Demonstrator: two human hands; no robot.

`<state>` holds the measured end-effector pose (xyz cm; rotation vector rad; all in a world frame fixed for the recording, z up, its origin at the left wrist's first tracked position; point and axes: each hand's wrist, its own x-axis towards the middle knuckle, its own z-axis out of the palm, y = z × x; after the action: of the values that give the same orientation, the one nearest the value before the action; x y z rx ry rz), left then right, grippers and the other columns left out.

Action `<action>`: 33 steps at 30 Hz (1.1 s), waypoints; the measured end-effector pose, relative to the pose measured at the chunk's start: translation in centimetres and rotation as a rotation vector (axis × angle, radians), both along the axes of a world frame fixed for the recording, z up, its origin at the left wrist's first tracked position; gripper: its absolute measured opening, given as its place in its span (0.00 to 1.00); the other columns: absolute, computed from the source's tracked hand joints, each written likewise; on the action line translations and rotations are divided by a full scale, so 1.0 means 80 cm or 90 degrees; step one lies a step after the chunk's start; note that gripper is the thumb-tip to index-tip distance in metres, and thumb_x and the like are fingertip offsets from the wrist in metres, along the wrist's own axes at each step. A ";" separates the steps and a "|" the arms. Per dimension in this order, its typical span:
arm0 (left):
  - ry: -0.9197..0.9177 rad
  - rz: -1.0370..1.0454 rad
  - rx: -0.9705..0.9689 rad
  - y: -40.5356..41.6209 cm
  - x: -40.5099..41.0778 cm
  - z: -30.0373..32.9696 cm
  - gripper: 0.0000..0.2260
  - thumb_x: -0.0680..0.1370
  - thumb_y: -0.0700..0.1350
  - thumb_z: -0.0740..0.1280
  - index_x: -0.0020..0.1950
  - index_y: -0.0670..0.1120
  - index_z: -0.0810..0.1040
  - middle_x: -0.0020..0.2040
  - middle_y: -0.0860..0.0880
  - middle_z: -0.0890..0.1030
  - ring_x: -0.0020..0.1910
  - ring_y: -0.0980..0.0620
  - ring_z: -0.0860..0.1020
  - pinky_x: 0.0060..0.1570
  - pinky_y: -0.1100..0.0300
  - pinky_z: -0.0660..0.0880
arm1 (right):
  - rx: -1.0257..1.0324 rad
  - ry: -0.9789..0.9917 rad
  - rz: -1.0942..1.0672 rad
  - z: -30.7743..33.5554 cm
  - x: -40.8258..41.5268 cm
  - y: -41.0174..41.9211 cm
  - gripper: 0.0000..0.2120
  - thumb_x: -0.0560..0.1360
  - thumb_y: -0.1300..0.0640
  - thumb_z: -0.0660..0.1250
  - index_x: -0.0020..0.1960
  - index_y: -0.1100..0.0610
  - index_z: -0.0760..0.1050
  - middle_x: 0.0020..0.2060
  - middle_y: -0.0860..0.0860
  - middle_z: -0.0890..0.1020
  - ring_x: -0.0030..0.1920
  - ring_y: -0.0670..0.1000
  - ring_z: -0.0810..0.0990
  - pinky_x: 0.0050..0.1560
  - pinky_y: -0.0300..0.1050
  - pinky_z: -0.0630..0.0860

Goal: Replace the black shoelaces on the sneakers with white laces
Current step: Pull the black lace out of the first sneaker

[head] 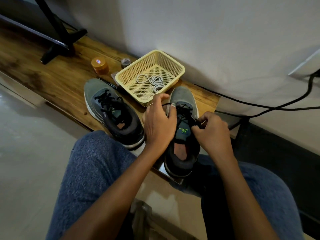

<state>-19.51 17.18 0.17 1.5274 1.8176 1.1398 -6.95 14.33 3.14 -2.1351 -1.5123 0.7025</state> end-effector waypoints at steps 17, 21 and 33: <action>0.364 -0.177 0.098 -0.008 0.013 -0.018 0.05 0.78 0.49 0.66 0.50 0.51 0.79 0.49 0.55 0.82 0.51 0.53 0.78 0.61 0.53 0.58 | 0.002 0.007 0.013 -0.001 -0.006 -0.001 0.06 0.72 0.56 0.69 0.45 0.56 0.74 0.39 0.53 0.80 0.41 0.55 0.80 0.42 0.56 0.80; 0.273 -0.179 0.058 -0.013 0.016 -0.013 0.05 0.80 0.45 0.62 0.52 0.45 0.75 0.46 0.48 0.81 0.47 0.47 0.78 0.60 0.51 0.64 | 0.005 0.009 0.001 0.000 -0.006 -0.001 0.05 0.72 0.57 0.69 0.45 0.56 0.74 0.38 0.53 0.79 0.40 0.55 0.80 0.42 0.55 0.80; -0.177 -0.018 -0.049 -0.006 0.018 -0.007 0.04 0.81 0.37 0.60 0.49 0.46 0.67 0.55 0.49 0.80 0.53 0.53 0.79 0.50 0.63 0.73 | 0.001 0.015 -0.017 -0.001 -0.007 0.000 0.05 0.73 0.57 0.69 0.46 0.55 0.73 0.40 0.53 0.79 0.41 0.55 0.79 0.43 0.53 0.79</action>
<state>-18.03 16.67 -0.43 1.2760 1.6282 1.1886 -7.48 14.34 3.10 -2.1342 -1.4699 0.7146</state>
